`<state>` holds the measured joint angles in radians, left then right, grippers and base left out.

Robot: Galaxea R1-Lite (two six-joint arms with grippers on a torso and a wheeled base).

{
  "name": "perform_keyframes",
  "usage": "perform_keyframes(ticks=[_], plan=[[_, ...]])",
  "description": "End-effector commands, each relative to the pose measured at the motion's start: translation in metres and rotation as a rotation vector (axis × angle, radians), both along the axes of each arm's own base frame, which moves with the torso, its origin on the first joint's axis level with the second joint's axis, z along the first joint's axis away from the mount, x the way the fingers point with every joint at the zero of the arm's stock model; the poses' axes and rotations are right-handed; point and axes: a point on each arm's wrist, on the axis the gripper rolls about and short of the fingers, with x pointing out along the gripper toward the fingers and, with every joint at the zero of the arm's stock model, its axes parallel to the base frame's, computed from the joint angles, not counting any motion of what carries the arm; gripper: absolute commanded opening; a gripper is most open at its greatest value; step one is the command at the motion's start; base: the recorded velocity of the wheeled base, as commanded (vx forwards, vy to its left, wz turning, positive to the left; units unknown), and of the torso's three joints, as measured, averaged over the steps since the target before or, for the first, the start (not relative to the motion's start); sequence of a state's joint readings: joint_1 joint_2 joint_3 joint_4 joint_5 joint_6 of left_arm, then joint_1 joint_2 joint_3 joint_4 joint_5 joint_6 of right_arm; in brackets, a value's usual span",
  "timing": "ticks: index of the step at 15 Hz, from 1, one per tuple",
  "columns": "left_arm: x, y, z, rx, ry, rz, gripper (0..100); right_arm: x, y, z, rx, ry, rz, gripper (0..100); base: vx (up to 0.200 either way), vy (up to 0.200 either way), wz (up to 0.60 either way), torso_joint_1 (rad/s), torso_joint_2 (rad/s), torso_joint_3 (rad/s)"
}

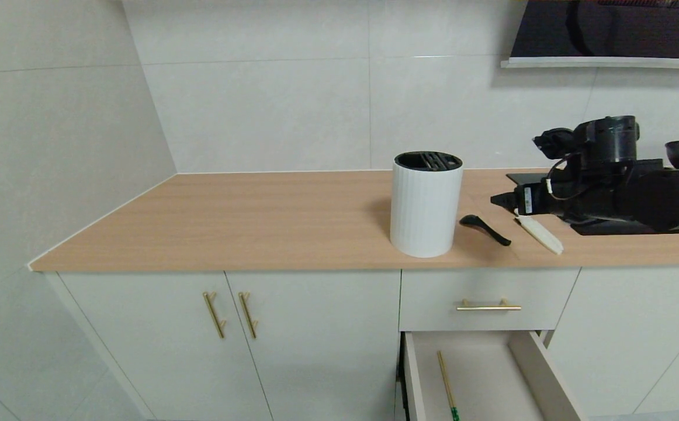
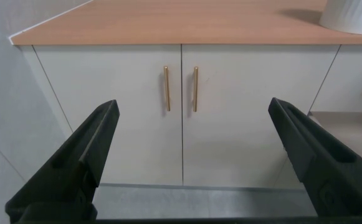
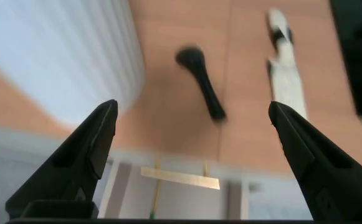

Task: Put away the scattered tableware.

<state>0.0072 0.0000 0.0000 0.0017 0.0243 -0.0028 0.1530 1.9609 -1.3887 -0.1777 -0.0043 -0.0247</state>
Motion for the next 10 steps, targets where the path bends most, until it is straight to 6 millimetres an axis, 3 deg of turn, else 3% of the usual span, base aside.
perform_keyframes(ticks=[1, 7, 10], plan=[[0.000, 0.000, 0.000, 0.000, 0.000, 0.001, 100, 0.041, -0.003, -0.046, -0.001, 0.077, 0.012, 100, 0.000, 0.000, 0.00, 0.000, 0.00, 0.000], [0.000, 0.000, 0.000, 0.000, 0.000, 0.001, 100, 0.064, -0.010, -0.089, -0.022, 0.078, 0.067, 100, 0.000, 0.000, 0.00, 0.000, 0.00, 0.000], [0.000, 0.000, 0.000, 0.000, 0.000, 0.001, 100, 0.067, -0.018, -0.093, -0.003, 0.057, 0.091, 100, 0.000, 0.000, 0.00, 0.000, 0.00, 0.000]])
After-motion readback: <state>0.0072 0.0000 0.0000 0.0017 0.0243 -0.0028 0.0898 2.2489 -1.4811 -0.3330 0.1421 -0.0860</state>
